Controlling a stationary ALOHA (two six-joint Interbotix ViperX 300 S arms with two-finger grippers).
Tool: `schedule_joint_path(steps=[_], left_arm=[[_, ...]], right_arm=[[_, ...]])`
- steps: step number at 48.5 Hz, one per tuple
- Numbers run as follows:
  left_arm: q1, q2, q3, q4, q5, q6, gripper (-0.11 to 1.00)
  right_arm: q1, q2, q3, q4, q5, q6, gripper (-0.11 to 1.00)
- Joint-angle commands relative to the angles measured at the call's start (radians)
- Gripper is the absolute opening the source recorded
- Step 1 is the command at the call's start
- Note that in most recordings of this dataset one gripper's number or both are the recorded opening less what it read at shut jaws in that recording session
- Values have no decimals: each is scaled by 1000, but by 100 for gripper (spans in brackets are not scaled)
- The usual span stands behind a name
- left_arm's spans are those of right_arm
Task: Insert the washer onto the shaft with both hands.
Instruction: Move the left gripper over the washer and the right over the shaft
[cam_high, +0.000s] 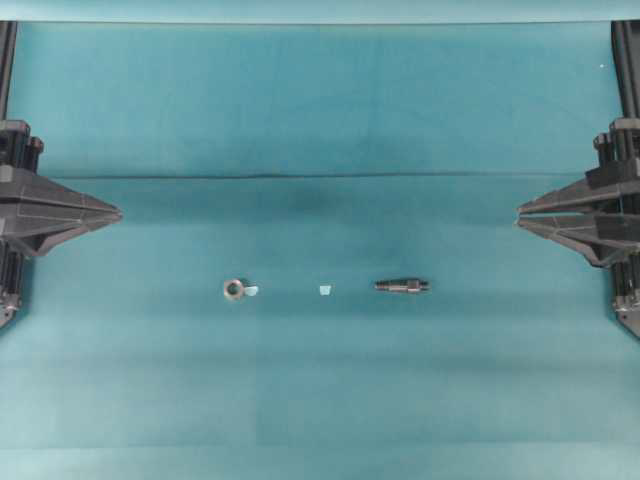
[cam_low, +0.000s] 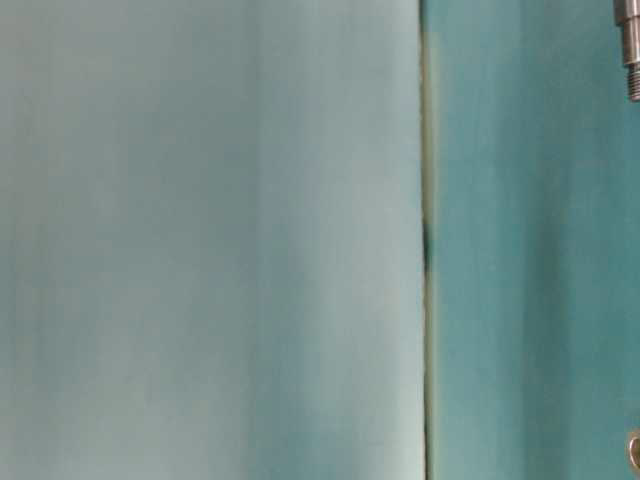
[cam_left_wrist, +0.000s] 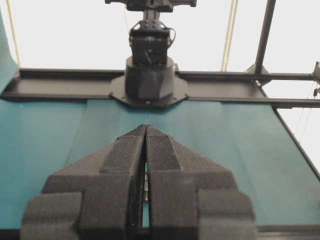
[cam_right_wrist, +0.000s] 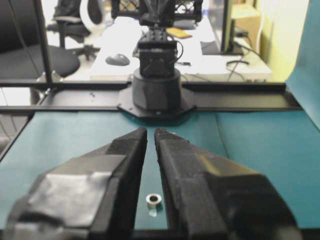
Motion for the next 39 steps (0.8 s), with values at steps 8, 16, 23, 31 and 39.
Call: schedule_joint_path(steps=[8, 16, 23, 31, 39], left_arm=[[5, 44, -84, 11, 199, -17, 2], [5, 71, -123, 11, 304, -17, 2], [3, 110, -153, 12, 354, -15, 2], [3, 202, -198, 11, 457, -18, 2], [2, 304, -261, 12, 541, -18, 2]], right_arm=[[-29, 2, -21, 63, 69, 23, -7], [-35, 2, -61, 63, 193, 46, -10], [-48, 9, -98, 63, 324, 67, -10], [-51, 40, -137, 61, 449, 101, -10], [-51, 104, -161, 61, 560, 132, -10]])
